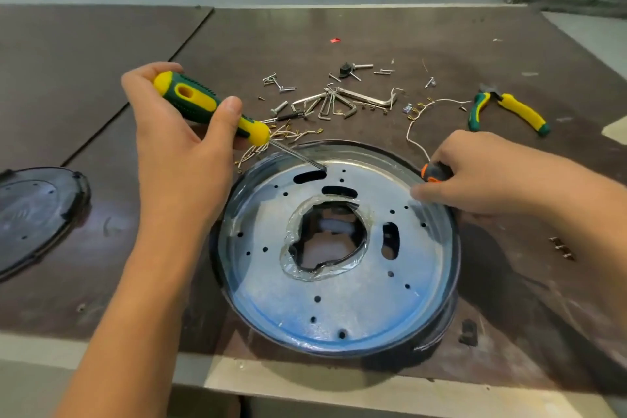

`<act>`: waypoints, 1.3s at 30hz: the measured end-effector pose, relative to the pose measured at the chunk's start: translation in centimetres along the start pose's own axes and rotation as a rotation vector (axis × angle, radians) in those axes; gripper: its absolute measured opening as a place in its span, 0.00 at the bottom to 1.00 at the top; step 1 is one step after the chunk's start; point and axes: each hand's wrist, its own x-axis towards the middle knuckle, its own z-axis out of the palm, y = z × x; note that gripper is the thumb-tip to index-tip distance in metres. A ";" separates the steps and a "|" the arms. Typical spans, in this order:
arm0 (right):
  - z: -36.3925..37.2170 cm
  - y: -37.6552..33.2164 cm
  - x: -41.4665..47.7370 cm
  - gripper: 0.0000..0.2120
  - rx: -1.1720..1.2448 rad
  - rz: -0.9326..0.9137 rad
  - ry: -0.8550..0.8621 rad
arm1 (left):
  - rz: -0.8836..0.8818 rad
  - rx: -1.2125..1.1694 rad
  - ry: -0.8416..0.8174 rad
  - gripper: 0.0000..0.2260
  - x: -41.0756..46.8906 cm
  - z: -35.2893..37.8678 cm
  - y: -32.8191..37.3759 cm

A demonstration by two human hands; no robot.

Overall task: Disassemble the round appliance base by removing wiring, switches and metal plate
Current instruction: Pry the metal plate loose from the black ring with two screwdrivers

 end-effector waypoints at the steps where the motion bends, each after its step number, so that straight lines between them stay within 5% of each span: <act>1: 0.3 0.0 0.2 0.15 0.035 -0.059 0.116 | 0.007 0.002 -0.006 0.17 -0.1 0.0 0.0; 3: 1.5 -0.4 0.9 0.06 0.169 -0.171 0.337 | 0.017 0.022 -0.010 0.17 -0.2 0.2 0.2; 4: 2.1 -0.7 1.2 0.12 0.221 -0.201 0.384 | 0.017 0.032 -0.009 0.17 -0.2 0.2 0.2; 10: 2.0 -0.6 1.3 0.19 0.247 -0.191 0.244 | -0.005 0.113 -0.022 0.17 -0.5 0.6 0.2; 14: 1.4 -0.9 0.5 0.09 0.204 -0.093 0.146 | -0.002 0.161 -0.032 0.18 -0.7 0.6 0.4; 19: 1.9 -1.1 0.6 0.06 0.156 -0.171 0.382 | 0.022 0.167 -0.038 0.18 -0.8 0.6 0.1; 22: 2.3 -1.4 0.8 0.19 0.201 -0.242 0.331 | 0.036 0.126 -0.034 0.18 -0.6 0.5 0.0; 31: 0.9 -1.0 -0.1 0.09 0.242 -0.194 0.071 | 0.047 0.066 0.009 0.18 -0.7 0.9 0.1; 35: 0.8 -0.5 0.6 0.07 0.213 -0.242 0.402 | 0.037 0.046 -0.027 0.16 -1.2 1.6 0.4; 39: 0.3 -0.5 0.8 0.12 0.775 -0.351 0.721 | 0.005 0.035 -0.037 0.15 -1.5 2.0 0.7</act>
